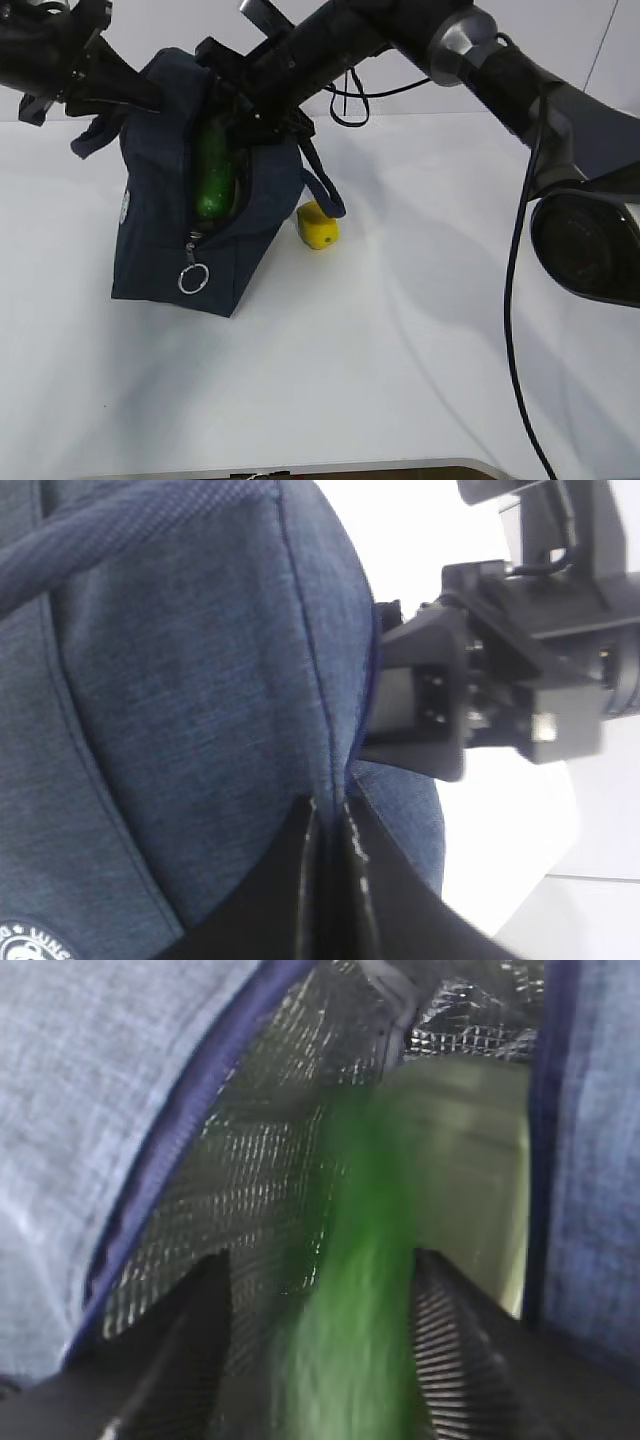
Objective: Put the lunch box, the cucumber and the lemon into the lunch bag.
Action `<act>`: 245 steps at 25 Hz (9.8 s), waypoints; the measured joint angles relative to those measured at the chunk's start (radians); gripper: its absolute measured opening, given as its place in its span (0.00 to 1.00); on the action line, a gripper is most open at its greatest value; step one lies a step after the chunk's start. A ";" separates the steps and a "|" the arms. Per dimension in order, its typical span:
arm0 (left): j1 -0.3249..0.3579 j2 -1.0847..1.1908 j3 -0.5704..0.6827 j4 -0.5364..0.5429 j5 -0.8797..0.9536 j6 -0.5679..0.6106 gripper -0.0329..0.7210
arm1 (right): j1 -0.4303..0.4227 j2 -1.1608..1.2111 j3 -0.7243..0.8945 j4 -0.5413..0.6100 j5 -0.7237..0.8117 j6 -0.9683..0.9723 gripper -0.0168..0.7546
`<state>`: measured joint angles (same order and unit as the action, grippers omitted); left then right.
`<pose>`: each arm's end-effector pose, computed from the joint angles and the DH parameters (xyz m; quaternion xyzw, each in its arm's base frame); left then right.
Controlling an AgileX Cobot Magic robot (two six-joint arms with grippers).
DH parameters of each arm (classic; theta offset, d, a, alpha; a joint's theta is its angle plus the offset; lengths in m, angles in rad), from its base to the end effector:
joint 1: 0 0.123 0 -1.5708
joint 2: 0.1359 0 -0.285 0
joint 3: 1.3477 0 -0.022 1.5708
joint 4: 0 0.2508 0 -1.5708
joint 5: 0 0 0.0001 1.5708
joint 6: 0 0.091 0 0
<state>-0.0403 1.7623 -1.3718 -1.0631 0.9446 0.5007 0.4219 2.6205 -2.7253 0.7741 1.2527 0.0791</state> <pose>0.3748 -0.0796 0.2888 0.0084 0.8806 -0.4095 0.2383 0.4731 0.2786 0.2443 -0.1294 0.8870 0.4229 0.1330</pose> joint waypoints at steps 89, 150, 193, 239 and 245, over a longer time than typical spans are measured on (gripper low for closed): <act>0.174 -0.061 0.000 0.341 0.131 -0.042 0.03 | 0.000 -0.229 0.470 -0.555 -0.015 -0.196 0.84; 0.174 -0.061 0.000 0.334 0.131 -0.044 0.03 | 0.000 -0.136 0.470 -0.551 -0.139 -0.174 0.53; 0.174 -0.061 0.000 0.210 0.152 -0.046 0.03 | 0.106 -0.035 -0.064 -0.072 0.003 -0.100 0.52; 0.174 -0.061 0.000 0.263 0.160 -0.033 0.03 | 0.103 -0.099 -0.197 -0.433 0.009 -0.208 0.69; 0.174 -0.061 0.000 0.263 0.160 -0.029 0.03 | 0.103 -0.101 -0.197 -0.446 0.011 -0.262 0.69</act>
<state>0.1336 1.7011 -1.3718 -0.7999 1.1048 0.4718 0.5246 2.5190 -2.9222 0.3285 1.2635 -0.1830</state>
